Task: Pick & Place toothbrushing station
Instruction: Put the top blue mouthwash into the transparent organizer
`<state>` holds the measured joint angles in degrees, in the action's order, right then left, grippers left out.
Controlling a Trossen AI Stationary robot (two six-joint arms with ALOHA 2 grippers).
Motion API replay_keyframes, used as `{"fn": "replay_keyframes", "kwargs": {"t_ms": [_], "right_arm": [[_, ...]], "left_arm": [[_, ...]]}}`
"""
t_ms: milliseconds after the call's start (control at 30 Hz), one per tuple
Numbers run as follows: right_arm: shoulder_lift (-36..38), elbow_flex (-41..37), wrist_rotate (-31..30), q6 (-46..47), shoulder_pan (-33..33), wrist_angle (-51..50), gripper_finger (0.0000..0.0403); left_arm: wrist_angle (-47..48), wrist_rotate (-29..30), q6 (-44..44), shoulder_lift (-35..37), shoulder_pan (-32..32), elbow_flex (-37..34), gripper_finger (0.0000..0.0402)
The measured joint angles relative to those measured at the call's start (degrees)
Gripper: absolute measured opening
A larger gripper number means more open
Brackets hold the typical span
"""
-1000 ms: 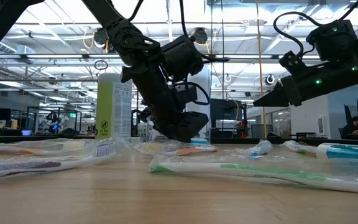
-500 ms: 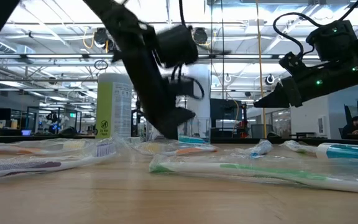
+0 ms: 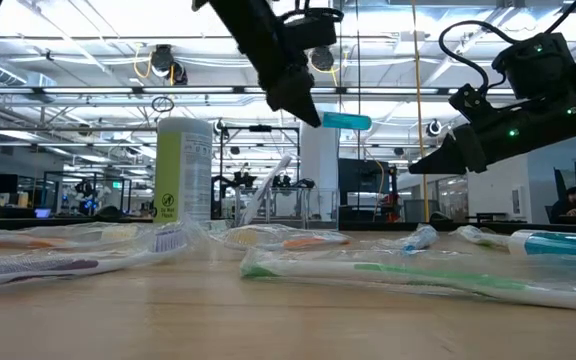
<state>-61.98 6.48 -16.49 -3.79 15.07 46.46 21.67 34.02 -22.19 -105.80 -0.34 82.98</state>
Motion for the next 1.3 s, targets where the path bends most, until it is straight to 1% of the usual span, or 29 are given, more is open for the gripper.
{"fn": "replay_keyframes", "kwargs": {"t_ms": [100,133,267,333,533,633,767,900,1167,1300], "right_arm": [[0.0,0.0,0.0,0.0,0.0,0.0,0.0086],[0.0,0.0,0.0,0.0,0.0,0.0,0.0086],[0.0,0.0,0.0,0.0,0.0,0.0,0.0086],[0.0,0.0,0.0,0.1,0.0,0.0,0.0086],[0.0,0.0,0.0,0.1,0.0,0.0,0.0086],[0.0,0.0,0.0,0.0,0.0,0.0,0.0086],[0.0,0.0,0.0,0.0,0.0,0.0,0.0086],[0.0,0.0,0.0,-0.1,0.0,0.0,0.0086],[0.0,0.0,0.1,-0.1,0.0,0.0,0.0086],[0.0,0.0,0.1,-0.1,0.0,0.0,0.0086]], "left_arm": [[1.1,4.8,-9.2,0.0,0.9,0.5,0.0086],[2.1,5.5,-12.7,0.0,1.4,0.7,0.0086],[9.2,5.1,-25.3,-0.1,4.1,0.7,0.0086],[10.6,5.1,-30.9,-0.1,5.9,0.6,0.0086],[6.3,5.7,-52.6,0.0,11.9,0.6,0.0086],[5.9,5.5,-62.7,0.0,14.6,0.6,0.0086],[5.7,7.0,-69.7,0.0,16.9,0.6,0.0092],[5.6,7.9,-77.0,0.0,17.7,0.6,0.0103],[5.1,7.5,-82.3,0.0,17.5,0.6,0.0095],[4.8,6.8,-83.2,-2.1,17.7,0.7,0.0097]]}}
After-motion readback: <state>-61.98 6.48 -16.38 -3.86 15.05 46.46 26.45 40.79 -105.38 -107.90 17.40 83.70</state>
